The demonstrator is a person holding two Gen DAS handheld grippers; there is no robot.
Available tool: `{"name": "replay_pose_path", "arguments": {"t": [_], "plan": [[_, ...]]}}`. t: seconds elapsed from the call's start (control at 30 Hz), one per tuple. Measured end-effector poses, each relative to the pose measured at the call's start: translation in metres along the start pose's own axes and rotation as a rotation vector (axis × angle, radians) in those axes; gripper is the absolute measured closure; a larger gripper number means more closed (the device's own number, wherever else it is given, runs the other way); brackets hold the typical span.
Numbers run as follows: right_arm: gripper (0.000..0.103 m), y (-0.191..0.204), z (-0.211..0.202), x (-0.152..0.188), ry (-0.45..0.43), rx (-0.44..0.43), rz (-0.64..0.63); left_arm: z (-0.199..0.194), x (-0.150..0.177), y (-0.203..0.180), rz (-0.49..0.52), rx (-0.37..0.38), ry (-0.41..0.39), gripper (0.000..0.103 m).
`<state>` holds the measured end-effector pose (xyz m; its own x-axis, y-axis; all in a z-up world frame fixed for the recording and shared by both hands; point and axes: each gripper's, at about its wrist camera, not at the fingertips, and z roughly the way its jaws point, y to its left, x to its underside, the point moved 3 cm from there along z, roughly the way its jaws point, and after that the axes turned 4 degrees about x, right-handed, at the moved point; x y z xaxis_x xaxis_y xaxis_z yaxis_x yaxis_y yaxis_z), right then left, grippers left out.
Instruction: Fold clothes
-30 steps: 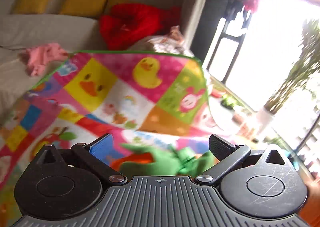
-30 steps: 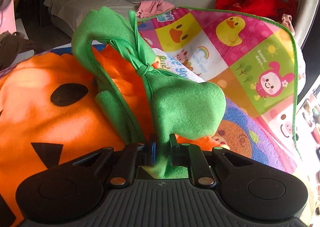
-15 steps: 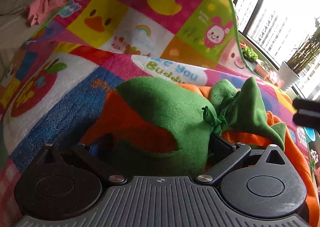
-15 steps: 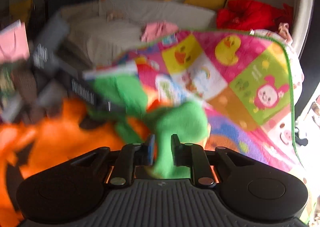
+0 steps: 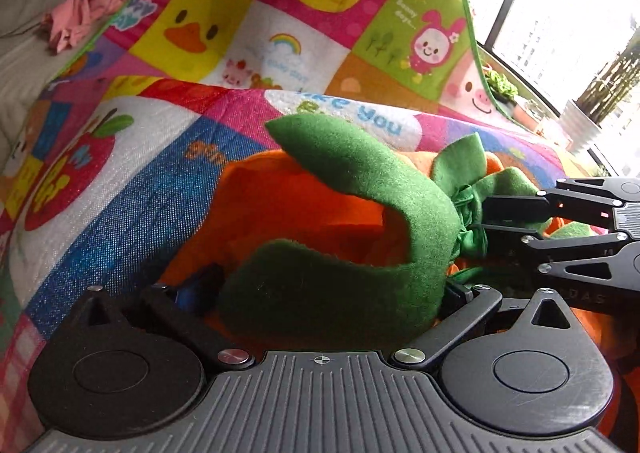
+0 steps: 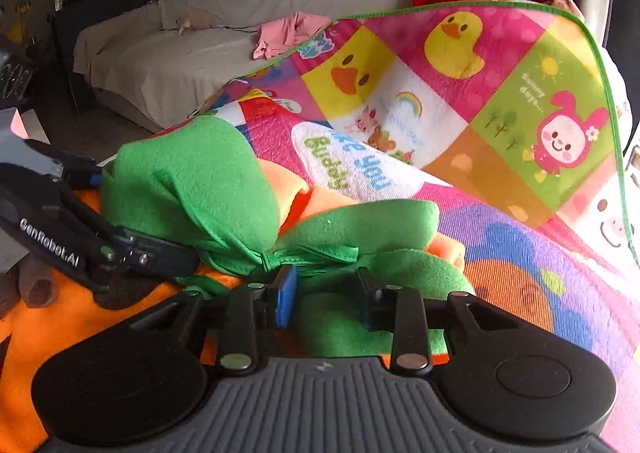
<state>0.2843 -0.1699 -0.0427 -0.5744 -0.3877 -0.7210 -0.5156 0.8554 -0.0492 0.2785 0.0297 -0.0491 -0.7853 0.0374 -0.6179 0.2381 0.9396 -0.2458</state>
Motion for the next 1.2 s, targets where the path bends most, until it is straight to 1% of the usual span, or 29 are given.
{"name": "replay_pose_path", "arguments": {"t": [0.03, 0.07, 0.13, 0.2, 0.3, 0.33, 0.37, 0.4, 0.47, 0.5, 0.53, 0.57, 0.6, 0.63, 0.67, 0.7, 0.77, 0.93, 1.03, 1.1, 1.2], "plan": [[0.066, -0.001, -0.003, 0.002, 0.002, 0.0, -0.001, -0.004, -0.003, 0.003, -0.031, 0.014, -0.003, 0.0], [0.064, -0.002, -0.005, 0.005, 0.005, 0.0, -0.002, -0.01, -0.006, 0.007, -0.073, 0.028, -0.024, 0.0], [0.062, -0.001, -0.008, 0.009, 0.005, -0.002, -0.008, -0.034, -0.014, 0.008, -0.118, 0.06, -0.131, 0.0], [0.06, 0.001, -0.009, 0.013, 0.0, -0.004, -0.012, -0.058, -0.02, 0.001, -0.109, 0.076, -0.221, 0.0], [0.059, 0.005, -0.009, 0.014, -0.007, 0.003, -0.022, -0.089, -0.03, -0.013, -0.093, 0.098, -0.33, 0.0], [0.059, 0.005, -0.009, 0.015, -0.009, 0.004, -0.022, -0.097, -0.033, -0.016, -0.097, 0.119, -0.359, 0.0], [0.059, 0.005, -0.009, 0.015, -0.011, 0.004, -0.021, -0.1, -0.034, -0.018, -0.105, 0.151, -0.368, 0.0], [0.059, 0.005, -0.009, 0.016, -0.014, 0.005, -0.019, -0.102, -0.035, -0.021, -0.113, 0.186, -0.369, 0.0], [0.059, 0.005, -0.01, 0.017, -0.015, 0.006, -0.017, -0.093, -0.032, -0.026, -0.12, 0.24, -0.318, 0.0], [0.059, 0.006, -0.01, 0.017, -0.016, 0.007, -0.016, -0.084, -0.028, -0.028, -0.118, 0.246, -0.285, 0.0], [0.059, 0.006, -0.01, 0.017, -0.015, 0.007, -0.017, -0.072, -0.022, -0.029, -0.112, 0.229, -0.254, 0.001], [0.059, 0.006, -0.011, 0.017, -0.014, 0.007, -0.018, -0.06, -0.017, -0.027, -0.112, 0.203, -0.223, 0.004], [0.059, 0.006, -0.011, 0.017, -0.013, 0.005, -0.019, -0.048, -0.013, -0.025, -0.115, 0.178, -0.192, 0.012], [0.059, 0.006, -0.011, 0.018, -0.012, 0.002, -0.019, -0.036, -0.008, -0.022, -0.117, 0.152, -0.16, 0.023], [0.059, 0.006, -0.012, 0.018, -0.011, 0.0, -0.019, -0.026, -0.004, -0.019, -0.125, 0.133, -0.13, 0.04], [0.059, 0.006, -0.012, 0.018, -0.011, -0.001, -0.018, -0.017, -0.001, -0.015, -0.134, 0.117, -0.1, 0.042], [0.059, 0.006, -0.014, 0.019, -0.01, -0.004, -0.018, -0.009, 0.006, -0.011, -0.132, 0.101, -0.077, 0.042], [0.059, 0.002, -0.021, 0.014, -0.005, -0.03, 0.003, -0.01, 0.009, -0.01, -0.101, 0.079, -0.065, 0.043], [0.062, -0.017, -0.041, -0.001, -0.059, -0.059, 0.092, -0.009, 0.009, -0.01, -0.089, 0.079, -0.065, 0.043], [0.069, -0.039, -0.054, -0.015, -0.099, -0.059, 0.178, -0.009, 0.01, -0.011, -0.082, 0.079, -0.066, 0.043], [0.07, -0.078, -0.057, -0.03, -0.115, -0.046, 0.327, -0.01, 0.01, -0.01, -0.082, 0.087, -0.069, 0.043]]}}
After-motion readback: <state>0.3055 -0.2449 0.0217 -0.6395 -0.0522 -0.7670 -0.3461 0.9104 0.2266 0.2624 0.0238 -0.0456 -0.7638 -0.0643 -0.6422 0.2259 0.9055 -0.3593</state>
